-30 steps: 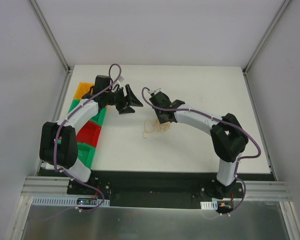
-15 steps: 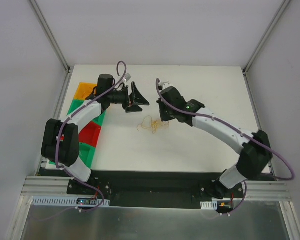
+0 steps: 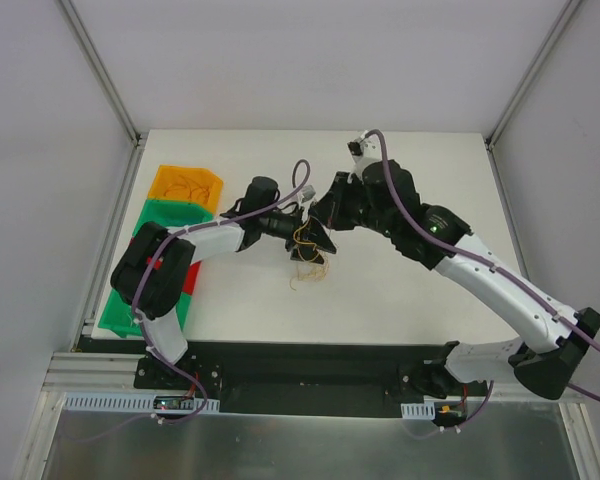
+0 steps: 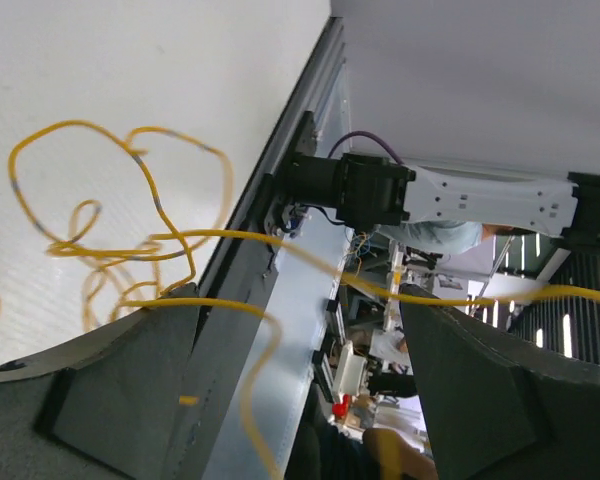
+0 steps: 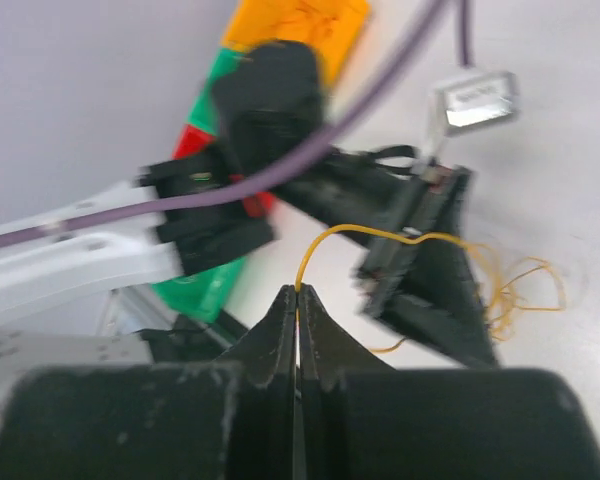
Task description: Untangle the cables
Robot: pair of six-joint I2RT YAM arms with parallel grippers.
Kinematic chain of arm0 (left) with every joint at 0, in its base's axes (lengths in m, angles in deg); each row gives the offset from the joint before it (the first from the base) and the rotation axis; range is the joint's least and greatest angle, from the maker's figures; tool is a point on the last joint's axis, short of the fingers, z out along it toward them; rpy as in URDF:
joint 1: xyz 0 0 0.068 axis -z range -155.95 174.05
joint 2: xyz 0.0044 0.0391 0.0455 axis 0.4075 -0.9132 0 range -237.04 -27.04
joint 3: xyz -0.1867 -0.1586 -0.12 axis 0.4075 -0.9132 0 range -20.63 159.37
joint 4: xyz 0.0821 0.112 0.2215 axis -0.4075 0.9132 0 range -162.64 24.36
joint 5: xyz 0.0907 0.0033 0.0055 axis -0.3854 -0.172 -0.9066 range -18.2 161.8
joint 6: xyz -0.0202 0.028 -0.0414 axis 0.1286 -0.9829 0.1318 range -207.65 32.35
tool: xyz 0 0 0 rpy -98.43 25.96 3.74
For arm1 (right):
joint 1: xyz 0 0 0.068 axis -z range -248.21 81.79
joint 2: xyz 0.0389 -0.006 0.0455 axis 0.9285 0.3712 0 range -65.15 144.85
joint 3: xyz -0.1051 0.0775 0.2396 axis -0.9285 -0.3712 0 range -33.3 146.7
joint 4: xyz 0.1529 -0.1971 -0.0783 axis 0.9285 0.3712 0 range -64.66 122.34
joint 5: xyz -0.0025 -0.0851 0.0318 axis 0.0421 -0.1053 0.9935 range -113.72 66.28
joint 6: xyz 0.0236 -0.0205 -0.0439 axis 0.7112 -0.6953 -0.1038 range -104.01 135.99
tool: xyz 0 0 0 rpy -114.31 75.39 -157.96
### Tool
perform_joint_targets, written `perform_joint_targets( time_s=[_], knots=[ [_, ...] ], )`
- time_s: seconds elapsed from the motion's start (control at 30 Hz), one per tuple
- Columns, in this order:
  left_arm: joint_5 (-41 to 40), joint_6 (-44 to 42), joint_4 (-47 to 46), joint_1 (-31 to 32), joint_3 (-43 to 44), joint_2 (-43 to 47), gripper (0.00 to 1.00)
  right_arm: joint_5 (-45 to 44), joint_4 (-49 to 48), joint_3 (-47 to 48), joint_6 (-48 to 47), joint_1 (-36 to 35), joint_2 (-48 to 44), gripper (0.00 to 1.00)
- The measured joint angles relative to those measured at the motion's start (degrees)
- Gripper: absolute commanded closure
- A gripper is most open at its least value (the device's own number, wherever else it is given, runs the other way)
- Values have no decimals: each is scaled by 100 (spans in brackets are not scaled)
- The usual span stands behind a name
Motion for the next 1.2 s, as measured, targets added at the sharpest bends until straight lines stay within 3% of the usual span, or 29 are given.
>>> perform_joint_targets(
  time_s=[0.23, 0.5, 0.87, 1.1, 1.2],
  knots=[
    [-199, -15, 337, -35, 0, -667, 20, 52, 66, 1082, 216, -219, -476, 100],
    [-385, -251, 820, -39, 127, -802, 17, 22, -2, 2647, 251, -216, -748, 100],
    [-472, -317, 997, -63, 186, -1008, 13, -57, 138, 3012, 48, -214, -809, 100],
    [-533, -339, 1121, -61, 195, -1239, 13, -24, 380, 4885, -7, -216, -306, 100],
    [-579, -369, 1172, -63, 199, -1252, 13, 79, 332, 5276, -70, -216, -243, 100]
  ],
)
